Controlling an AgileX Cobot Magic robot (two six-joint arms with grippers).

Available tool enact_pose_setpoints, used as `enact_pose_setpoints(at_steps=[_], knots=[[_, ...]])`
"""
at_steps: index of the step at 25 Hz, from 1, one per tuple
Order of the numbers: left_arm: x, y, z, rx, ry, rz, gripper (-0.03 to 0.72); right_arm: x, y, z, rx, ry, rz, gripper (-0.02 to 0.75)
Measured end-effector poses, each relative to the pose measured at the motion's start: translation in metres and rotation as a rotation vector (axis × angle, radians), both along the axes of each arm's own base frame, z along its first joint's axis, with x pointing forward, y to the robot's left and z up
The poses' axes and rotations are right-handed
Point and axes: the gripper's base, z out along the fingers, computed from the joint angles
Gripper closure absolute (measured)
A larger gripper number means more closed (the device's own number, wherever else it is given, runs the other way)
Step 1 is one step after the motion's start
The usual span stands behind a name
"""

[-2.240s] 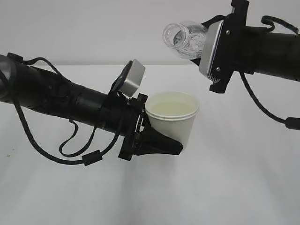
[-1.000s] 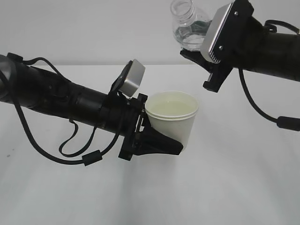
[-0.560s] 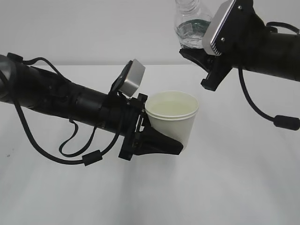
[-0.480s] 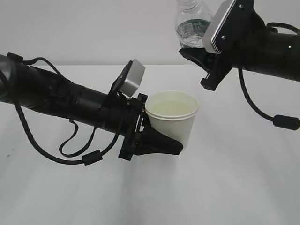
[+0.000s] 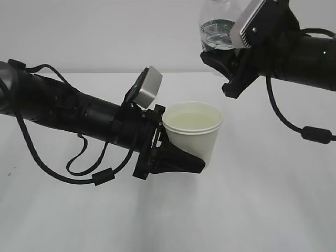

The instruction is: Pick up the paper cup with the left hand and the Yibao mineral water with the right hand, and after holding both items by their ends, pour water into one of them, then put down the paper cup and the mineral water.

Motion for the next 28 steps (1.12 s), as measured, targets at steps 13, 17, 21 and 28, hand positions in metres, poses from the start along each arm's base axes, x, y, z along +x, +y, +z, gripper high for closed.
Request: enact_pose_setpoints(at_steps=[13, 17, 21, 28], knots=[[0.0, 0.0, 0.0, 0.0, 0.0, 0.0, 0.261, 0.0, 0.0, 0.0, 0.141, 0.108, -0.035, 0.339], [0.0, 0.0, 0.0, 0.0, 0.0, 0.0, 0.261, 0.0, 0.0, 0.0, 0.171, 0.13, -0.042, 0.339], [0.0, 0.0, 0.0, 0.0, 0.0, 0.0, 0.261, 0.0, 0.0, 0.0, 0.211, 0.162, -0.053, 0.339], [0.0, 0.0, 0.0, 0.0, 0.0, 0.0, 0.261, 0.0, 0.0, 0.0, 0.275, 0.21, -0.068, 0.339]])
